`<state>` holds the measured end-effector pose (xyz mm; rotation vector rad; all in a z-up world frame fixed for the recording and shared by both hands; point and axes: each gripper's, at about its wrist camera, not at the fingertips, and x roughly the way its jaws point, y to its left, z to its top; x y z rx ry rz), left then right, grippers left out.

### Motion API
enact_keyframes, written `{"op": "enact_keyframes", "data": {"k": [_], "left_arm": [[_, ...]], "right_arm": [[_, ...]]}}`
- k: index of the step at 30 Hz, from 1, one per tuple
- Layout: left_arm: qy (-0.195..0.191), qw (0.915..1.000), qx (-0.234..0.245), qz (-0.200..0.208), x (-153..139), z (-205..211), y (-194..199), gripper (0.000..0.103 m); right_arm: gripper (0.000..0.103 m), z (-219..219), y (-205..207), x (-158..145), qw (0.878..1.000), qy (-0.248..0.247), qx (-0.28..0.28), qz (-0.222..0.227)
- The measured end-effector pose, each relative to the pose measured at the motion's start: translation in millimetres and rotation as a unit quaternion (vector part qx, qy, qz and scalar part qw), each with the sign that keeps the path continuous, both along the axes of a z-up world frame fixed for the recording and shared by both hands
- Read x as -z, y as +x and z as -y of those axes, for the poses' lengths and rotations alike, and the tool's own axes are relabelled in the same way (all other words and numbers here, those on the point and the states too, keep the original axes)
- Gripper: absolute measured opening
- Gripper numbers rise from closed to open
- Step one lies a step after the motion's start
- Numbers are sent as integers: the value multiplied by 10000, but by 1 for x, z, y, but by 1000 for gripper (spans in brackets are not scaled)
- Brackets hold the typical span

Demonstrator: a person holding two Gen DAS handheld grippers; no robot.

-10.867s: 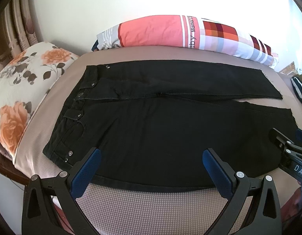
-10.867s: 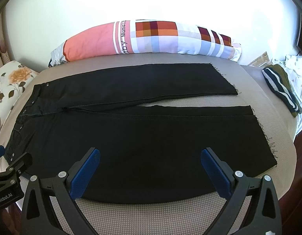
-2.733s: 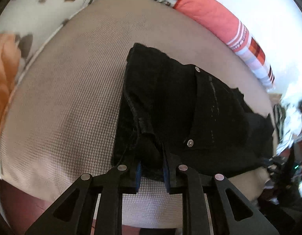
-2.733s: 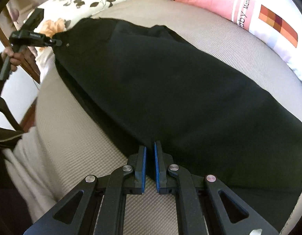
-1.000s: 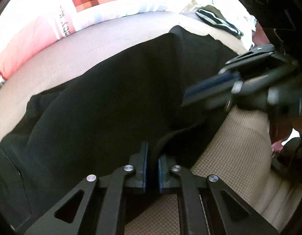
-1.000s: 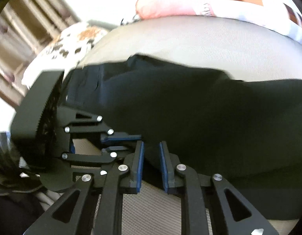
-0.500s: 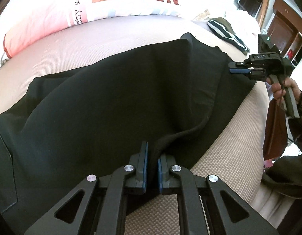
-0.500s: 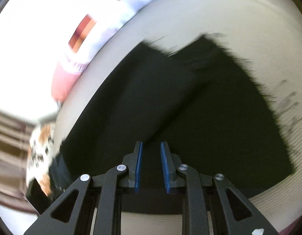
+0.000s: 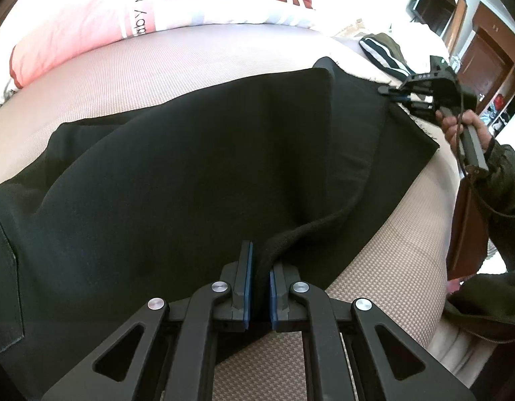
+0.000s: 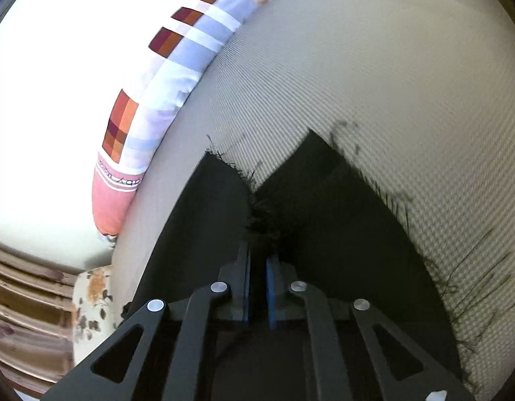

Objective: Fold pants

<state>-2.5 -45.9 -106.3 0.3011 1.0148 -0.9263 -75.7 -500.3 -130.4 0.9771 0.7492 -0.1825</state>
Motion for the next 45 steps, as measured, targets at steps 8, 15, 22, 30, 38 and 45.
{"op": "enact_keyframes", "data": {"k": [8,15,22,30,38,45], "left_arm": [[-98,9993,244,250,-9,8,-6,9],[178,9958,745,497,1,17,-14,9],[51,9951,895,414,-6,14,-12,9],[132,9951,910,371,2,15,-14,12],[-493,9941,882,-393,-22,-2,-14,53],[-748,9959,-497,-57,-38,-29,29,60]], "right_arm": [[3,-17,-72,-78,9900,-1355,376,152],[3,-21,-114,-8,9841,-1276,709,-1012],[2,-24,-121,-18,9828,-1421,826,-843],[4,-23,-119,-3,9812,-1328,854,-1113],[27,-15,-119,-32,9766,-1602,713,-1243],[27,11,-67,-61,9871,-1477,34,-615]]}}
